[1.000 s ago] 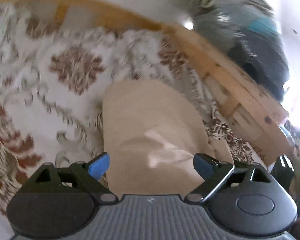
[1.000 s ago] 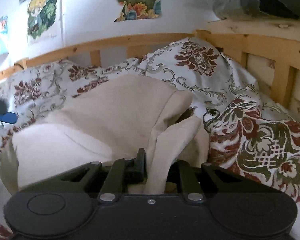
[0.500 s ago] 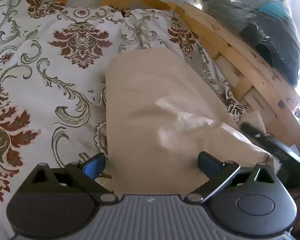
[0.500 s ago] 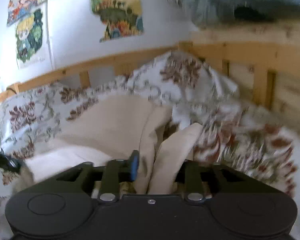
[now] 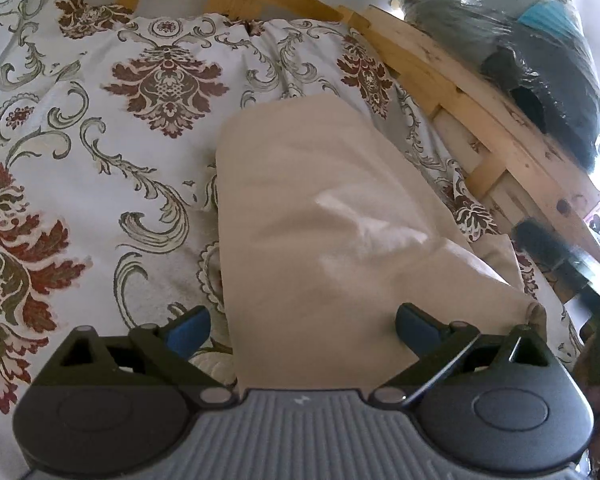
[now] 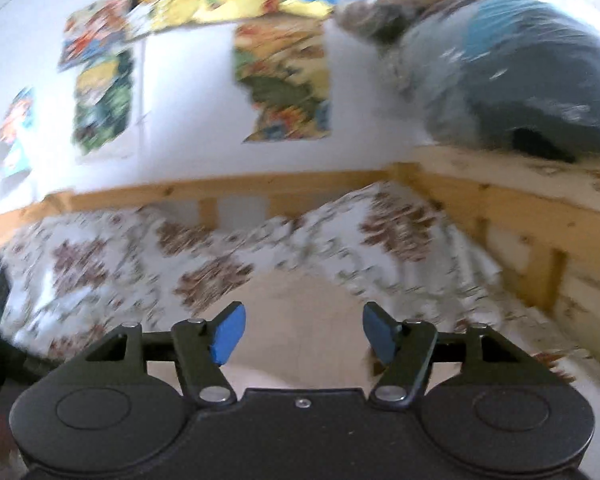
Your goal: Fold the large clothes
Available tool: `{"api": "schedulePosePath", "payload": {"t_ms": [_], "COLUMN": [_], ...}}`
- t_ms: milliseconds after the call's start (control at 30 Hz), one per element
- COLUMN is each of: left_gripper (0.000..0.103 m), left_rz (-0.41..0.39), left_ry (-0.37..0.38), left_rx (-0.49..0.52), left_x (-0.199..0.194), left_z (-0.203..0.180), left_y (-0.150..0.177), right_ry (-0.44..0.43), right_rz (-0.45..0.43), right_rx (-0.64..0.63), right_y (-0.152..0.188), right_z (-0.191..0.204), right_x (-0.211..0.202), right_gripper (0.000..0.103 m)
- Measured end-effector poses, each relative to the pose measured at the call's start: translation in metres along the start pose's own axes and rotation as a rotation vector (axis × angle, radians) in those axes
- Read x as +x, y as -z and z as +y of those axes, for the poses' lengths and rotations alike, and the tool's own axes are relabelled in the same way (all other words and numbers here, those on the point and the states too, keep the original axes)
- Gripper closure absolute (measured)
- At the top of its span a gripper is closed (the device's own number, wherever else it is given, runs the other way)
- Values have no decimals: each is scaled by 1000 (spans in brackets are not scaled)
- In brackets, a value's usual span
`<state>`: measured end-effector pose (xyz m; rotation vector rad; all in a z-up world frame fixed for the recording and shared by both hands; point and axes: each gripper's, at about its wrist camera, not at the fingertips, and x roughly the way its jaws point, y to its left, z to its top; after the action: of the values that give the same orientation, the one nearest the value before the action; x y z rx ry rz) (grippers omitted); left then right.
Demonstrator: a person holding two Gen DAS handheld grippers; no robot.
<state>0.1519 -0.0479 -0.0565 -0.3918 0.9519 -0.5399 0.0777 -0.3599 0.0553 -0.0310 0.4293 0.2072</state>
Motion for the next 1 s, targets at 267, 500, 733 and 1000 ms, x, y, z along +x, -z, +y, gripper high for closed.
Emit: {"api": "schedulePosePath", "payload": {"t_ms": [267, 500, 733, 1000], "left_gripper": [1, 0, 1, 1], "left_rz": [17, 14, -7, -16], "left_ry": [-23, 21, 44, 66], "left_rx": [46, -51, -26, -16], "left_x": [9, 7, 5, 2], "left_z": [-4, 9, 0, -2], "left_y": [10, 13, 14, 15], "right_ry": [47, 23, 227, 150], "right_rz": [143, 122, 2, 73], "right_rx": [-13, 159, 121, 185], "right_y": [59, 73, 44, 40], "right_z": [13, -4, -35, -67], "right_x": [27, 20, -14, 14], "right_gripper": [59, 57, 35, 84]}}
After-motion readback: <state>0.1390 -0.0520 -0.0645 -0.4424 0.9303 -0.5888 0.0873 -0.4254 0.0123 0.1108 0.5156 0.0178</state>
